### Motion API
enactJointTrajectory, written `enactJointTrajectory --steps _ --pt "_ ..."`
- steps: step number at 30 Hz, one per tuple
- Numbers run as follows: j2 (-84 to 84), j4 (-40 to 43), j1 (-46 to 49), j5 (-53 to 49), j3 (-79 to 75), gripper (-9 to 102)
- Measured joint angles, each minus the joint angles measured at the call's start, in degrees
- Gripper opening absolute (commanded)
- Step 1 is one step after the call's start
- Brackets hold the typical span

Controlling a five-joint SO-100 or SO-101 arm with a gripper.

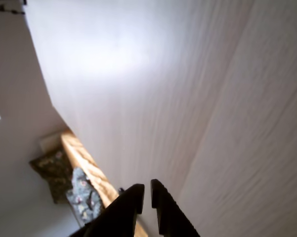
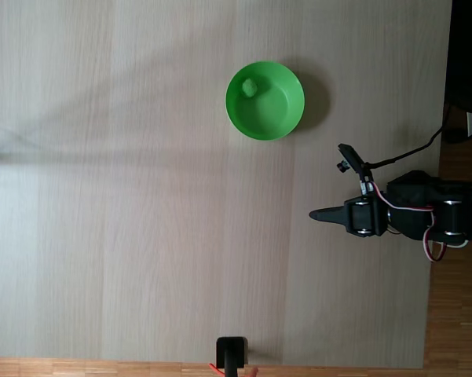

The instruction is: Grasp a green pompom and put it in the green bowl.

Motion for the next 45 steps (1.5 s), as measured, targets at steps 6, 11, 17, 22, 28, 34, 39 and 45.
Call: enactJointTrajectory --steps 6,11,17,22,28,34,39,45 --pt "1.05 0.79 0.00 0.00 1.14 0" --pt "1.14 4.39 0.00 0.00 2.20 0" --pt "1.32 7.65 0.00 0.00 2.72 0" --pt "1.93 10.20 0.26 0.00 2.90 0" --pt "1.93 11.60 2.29 -0.18 2.90 0" --pt "1.93 11.60 2.72 -3.34 2.90 0" --pt "1.93 11.60 2.72 -3.78 2.90 0" --pt "1.93 11.60 2.72 -3.78 2.90 0"
